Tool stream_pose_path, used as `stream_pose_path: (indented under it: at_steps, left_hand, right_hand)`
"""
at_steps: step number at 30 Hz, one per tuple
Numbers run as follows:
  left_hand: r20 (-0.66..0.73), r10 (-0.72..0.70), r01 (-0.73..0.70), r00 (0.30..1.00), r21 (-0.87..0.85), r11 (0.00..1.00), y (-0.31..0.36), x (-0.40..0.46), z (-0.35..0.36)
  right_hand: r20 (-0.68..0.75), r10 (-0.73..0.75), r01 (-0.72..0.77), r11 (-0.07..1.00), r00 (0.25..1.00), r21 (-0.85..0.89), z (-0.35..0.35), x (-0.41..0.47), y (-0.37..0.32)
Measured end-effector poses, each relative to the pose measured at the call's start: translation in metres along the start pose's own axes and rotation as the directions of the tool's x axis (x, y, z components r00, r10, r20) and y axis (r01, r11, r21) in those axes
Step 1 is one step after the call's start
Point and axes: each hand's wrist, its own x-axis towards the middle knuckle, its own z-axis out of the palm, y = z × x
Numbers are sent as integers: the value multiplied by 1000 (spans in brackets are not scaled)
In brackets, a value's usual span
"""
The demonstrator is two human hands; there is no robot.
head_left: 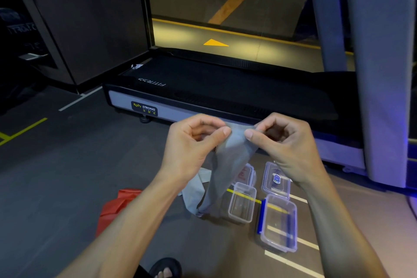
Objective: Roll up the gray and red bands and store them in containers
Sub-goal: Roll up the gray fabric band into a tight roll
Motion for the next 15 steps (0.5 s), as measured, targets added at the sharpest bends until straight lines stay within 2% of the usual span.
stream_pose_path:
  at_steps: [15]
  left_hand:
    - [39, -128, 130, 991, -61, 990, 0, 0, 0]
  right_hand:
    - [-49, -12, 7, 994, 999, -110, 3, -1, 1]
